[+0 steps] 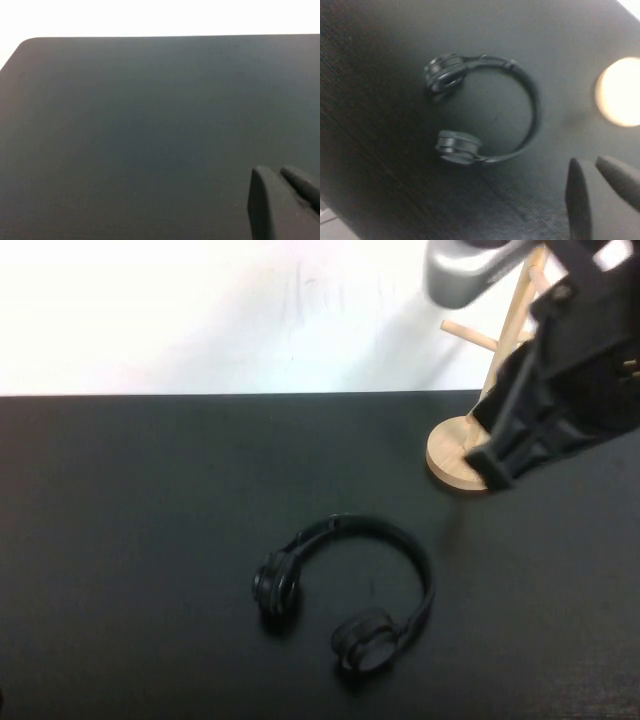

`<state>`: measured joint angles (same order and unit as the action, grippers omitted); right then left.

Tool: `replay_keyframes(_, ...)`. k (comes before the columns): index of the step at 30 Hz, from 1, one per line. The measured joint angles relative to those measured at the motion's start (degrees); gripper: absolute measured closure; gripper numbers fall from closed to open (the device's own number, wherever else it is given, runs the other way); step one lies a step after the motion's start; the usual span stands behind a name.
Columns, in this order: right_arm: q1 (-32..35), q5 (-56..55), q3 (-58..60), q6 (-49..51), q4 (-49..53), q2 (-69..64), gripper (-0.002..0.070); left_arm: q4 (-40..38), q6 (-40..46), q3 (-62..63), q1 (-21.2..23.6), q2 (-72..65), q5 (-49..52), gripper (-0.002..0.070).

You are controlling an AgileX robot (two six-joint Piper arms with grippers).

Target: Take out the headphones from the headphone stand

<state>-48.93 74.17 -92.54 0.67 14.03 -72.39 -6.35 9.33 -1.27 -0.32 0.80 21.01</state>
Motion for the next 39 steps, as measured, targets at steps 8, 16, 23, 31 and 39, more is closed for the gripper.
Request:
replay_keyframes(8,16.5,-23.7,26.9,-11.3,-14.0,17.6,0.0683,0.0,0.0,0.0,0.0,0.0,0.0,0.0675)
replay_keyframes(16,34.6,-58.5,65.3,-13.1,-22.4,40.6,0.0683,0.0,0.0,0.0,0.0,0.0,0.0,0.0675)
replay_keyframes(23,45.4,-82.1,88.8,-13.1,-33.5,60.4,0.0683,0.0,0.0,0.0,0.0,0.0,0.0,0.0675)
replay_keyframes(31,45.8,-77.4,94.1,-14.5,-34.4,74.7,0.0683,0.0,0.0,0.0,0.0,0.0,0.0,0.0675)
replay_keyframes(39,45.8,-76.6,94.1,-14.5,-34.4,74.5,0.0683,0.0,0.0,0.0,0.0,0.0,0.0,0.0675)
